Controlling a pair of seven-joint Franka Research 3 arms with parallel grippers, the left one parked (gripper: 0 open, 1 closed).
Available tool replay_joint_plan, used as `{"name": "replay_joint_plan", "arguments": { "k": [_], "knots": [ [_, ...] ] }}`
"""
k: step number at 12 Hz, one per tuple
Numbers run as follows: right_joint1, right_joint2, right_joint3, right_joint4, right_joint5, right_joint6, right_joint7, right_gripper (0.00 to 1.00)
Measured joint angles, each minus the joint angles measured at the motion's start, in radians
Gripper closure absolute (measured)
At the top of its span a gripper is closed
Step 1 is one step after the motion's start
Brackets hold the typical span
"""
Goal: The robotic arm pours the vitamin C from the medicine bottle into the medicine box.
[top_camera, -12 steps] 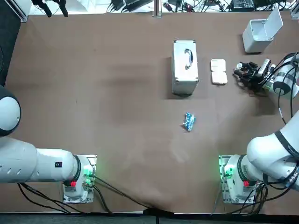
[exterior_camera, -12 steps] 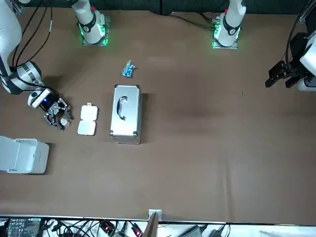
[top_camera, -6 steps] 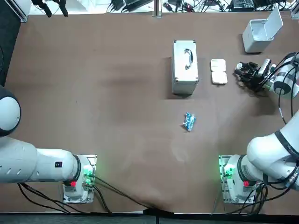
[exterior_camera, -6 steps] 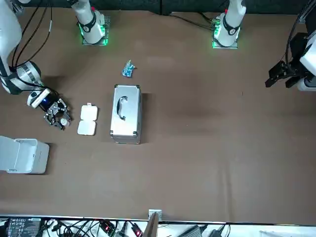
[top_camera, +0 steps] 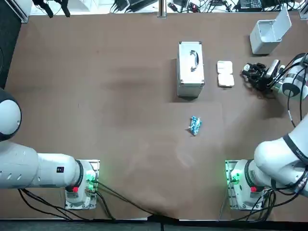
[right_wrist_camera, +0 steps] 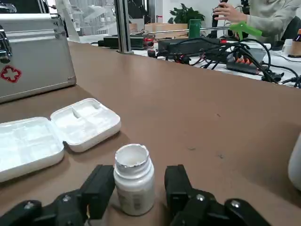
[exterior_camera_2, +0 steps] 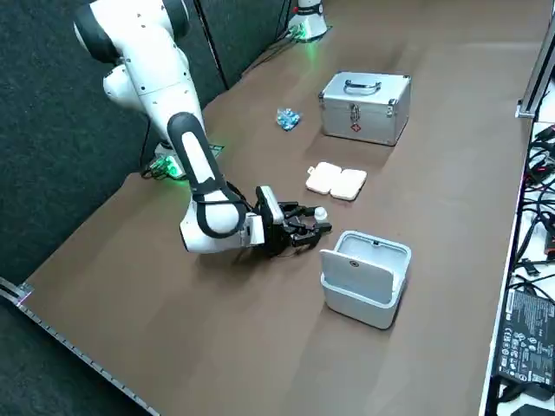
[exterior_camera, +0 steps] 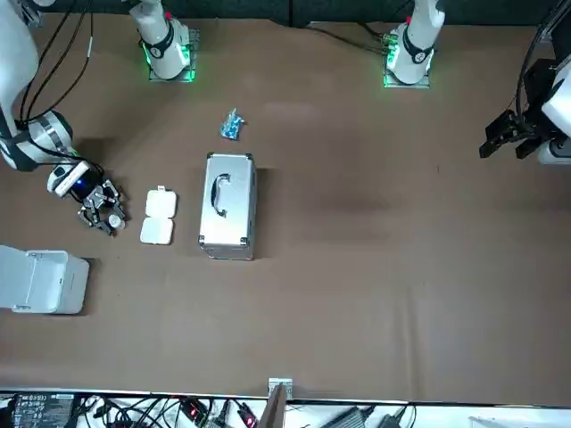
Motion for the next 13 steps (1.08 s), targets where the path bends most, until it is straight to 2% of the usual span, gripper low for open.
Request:
{"name": "replay_joint_plan", "arguments": {
  "k": [6,13],
  "knots": [
    [0.001,0.005,0.000,0.000,0.000,0.000,0.000,0.35],
    [0.004,0.006,0.001,0.000,0.000,0.000,0.000,0.42]
  ]
}}
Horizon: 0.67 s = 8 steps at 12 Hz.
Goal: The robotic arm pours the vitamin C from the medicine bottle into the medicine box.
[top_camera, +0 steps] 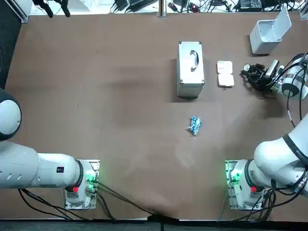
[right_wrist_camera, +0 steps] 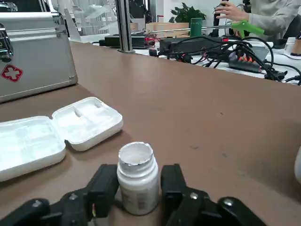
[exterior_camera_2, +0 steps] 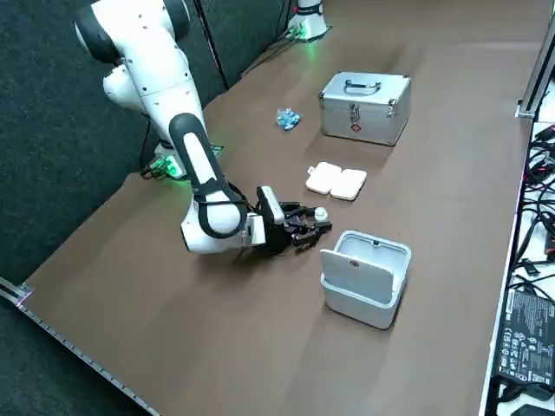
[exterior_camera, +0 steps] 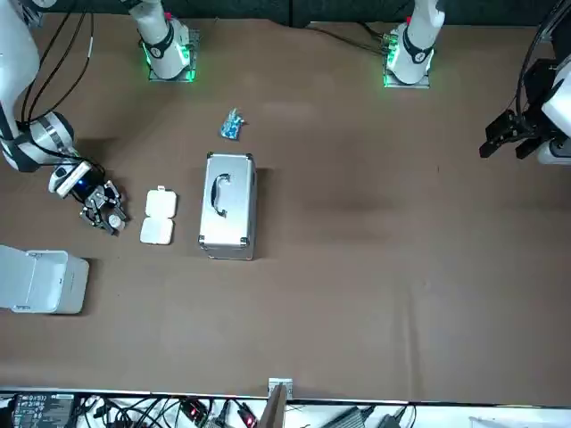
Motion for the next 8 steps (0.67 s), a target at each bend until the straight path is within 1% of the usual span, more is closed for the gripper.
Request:
{"name": "replay_joint_plan", "arguments": {
  "k": [1,2,3,8],
  "knots": [
    [0.000,0.000,0.000,0.000,0.000,0.000,0.000,0.45],
    [0.000,0.000,0.001,0.000,0.000,0.000,0.000,0.46],
    [0.000,0.000,0.001,0.000,0.000,0.000,0.000,0.50],
    [0.003,0.000,0.006,0.000,0.000,0.000,0.001,0.56]
  ]
}}
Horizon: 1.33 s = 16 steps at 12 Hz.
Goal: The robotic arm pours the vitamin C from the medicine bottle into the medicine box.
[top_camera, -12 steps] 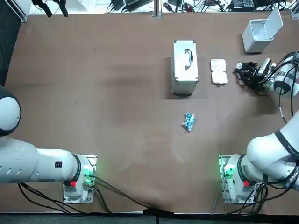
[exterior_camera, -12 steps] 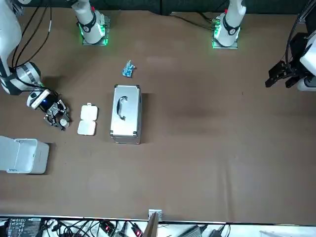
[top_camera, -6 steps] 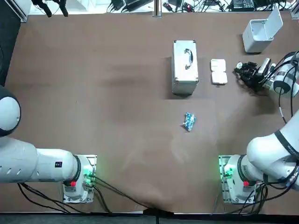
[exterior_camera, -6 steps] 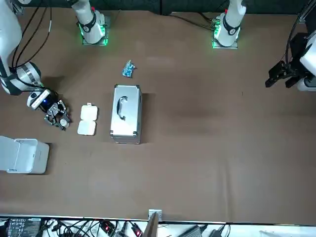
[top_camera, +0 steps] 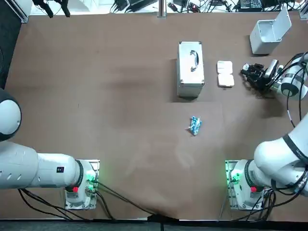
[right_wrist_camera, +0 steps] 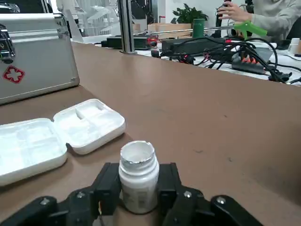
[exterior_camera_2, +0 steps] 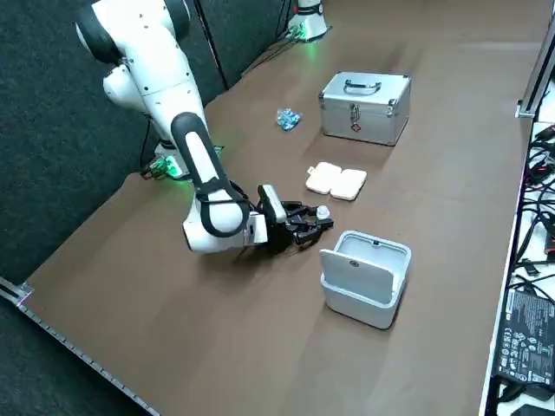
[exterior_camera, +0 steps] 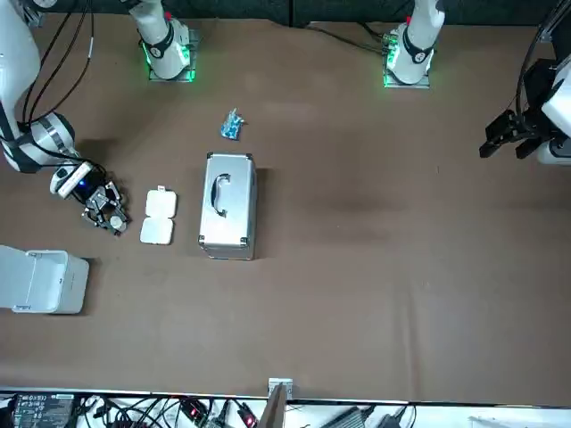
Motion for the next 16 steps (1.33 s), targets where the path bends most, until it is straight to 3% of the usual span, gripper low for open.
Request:
{"name": "replay_joint_plan", "arguments": {
  "k": [8,16],
  "knots": [
    [0.058,-0.037,0.004,0.018,0.000,0.060,0.027,0.56],
    [0.175,-0.192,0.004,0.008,-0.076,0.323,0.113,0.56]
  ]
}}
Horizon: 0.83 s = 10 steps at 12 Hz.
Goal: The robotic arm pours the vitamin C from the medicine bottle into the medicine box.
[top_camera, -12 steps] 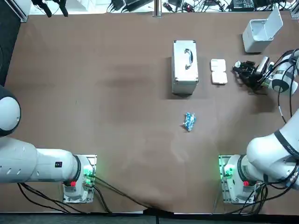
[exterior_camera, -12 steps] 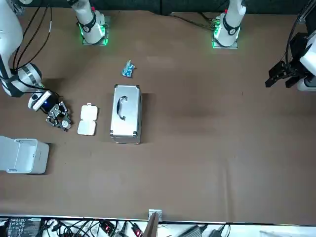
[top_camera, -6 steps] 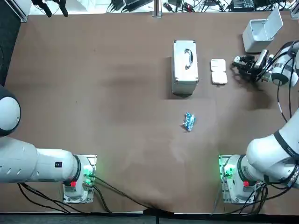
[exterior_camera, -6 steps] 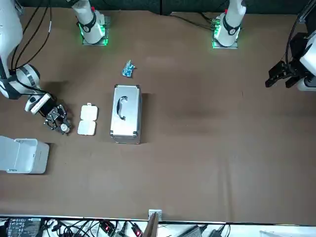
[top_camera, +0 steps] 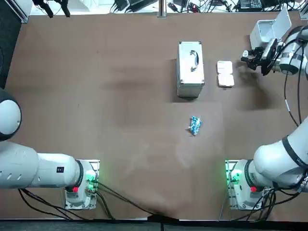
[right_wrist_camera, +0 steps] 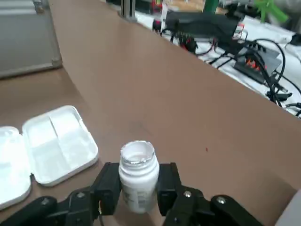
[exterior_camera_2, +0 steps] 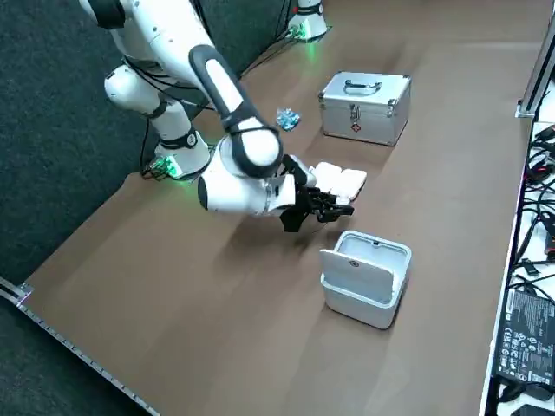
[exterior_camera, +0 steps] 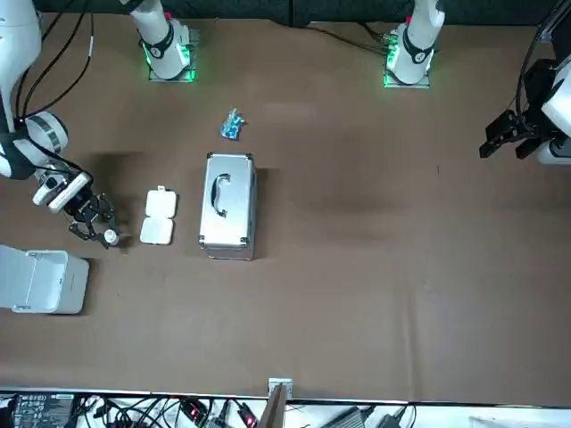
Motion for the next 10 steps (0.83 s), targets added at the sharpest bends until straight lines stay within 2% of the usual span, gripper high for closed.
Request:
{"name": "replay_joint_plan", "arguments": {
  "k": [3,7,10],
  "knots": [
    [0.078,-0.036,0.008,-0.015,-0.020,0.145,0.062,0.56],
    [0.136,-0.074,0.037,-0.042,-0.021,0.267,0.102,0.56],
    [0.203,-0.136,0.046,-0.070,-0.022,0.392,0.149,0.56]
  ]
}}
